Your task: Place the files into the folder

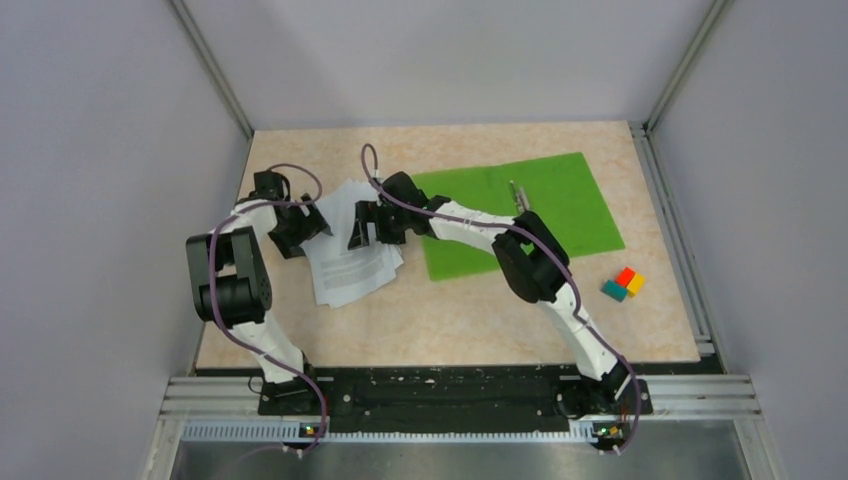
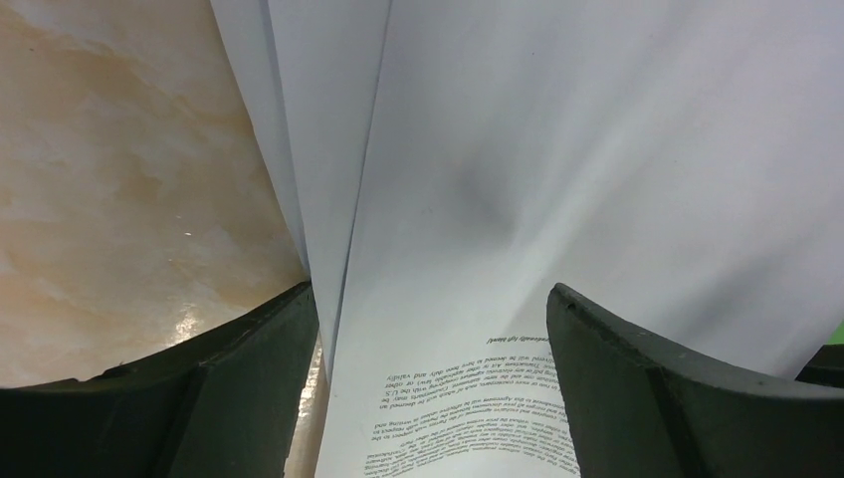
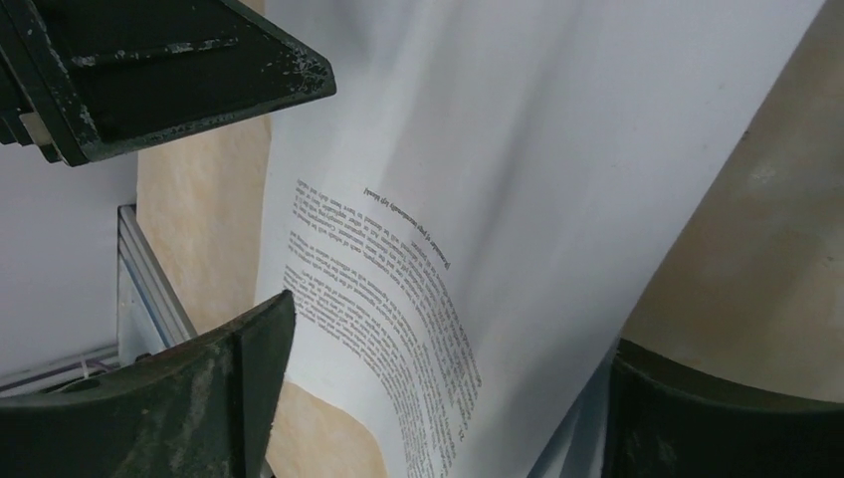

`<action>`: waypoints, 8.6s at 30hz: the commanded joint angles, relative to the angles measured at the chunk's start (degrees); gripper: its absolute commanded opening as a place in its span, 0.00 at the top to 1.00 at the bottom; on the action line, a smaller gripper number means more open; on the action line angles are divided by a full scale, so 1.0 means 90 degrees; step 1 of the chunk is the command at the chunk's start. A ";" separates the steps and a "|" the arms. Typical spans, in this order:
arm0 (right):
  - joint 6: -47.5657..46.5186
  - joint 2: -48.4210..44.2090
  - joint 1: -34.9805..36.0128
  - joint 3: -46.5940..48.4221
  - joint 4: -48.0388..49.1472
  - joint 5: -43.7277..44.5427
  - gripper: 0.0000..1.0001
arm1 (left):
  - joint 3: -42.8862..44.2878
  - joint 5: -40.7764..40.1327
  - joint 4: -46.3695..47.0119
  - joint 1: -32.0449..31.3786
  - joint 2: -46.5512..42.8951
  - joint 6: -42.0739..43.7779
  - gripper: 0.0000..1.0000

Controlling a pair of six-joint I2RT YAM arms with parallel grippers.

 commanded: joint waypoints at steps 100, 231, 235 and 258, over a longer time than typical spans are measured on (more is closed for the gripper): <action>0.1042 -0.6447 -0.1394 0.0310 0.0274 -0.3152 1.00 | 0.0113 0.5041 1.0102 -0.1621 -0.3770 -0.6470 0.09; -0.3219 -0.5592 -0.0717 -0.3854 0.3372 -0.0469 1.00 | -0.0849 0.2440 0.2287 -0.2256 -0.5665 0.1254 1.00; -0.3198 -0.5306 -0.0684 -0.4304 0.3938 -0.0093 1.00 | -0.1187 0.2214 0.2543 -0.2375 -0.5339 0.1469 1.00; -0.4161 -0.5662 -0.1206 -0.6692 0.6416 0.1186 1.00 | -0.2434 0.0599 0.6831 -0.3699 -0.2615 0.2724 1.00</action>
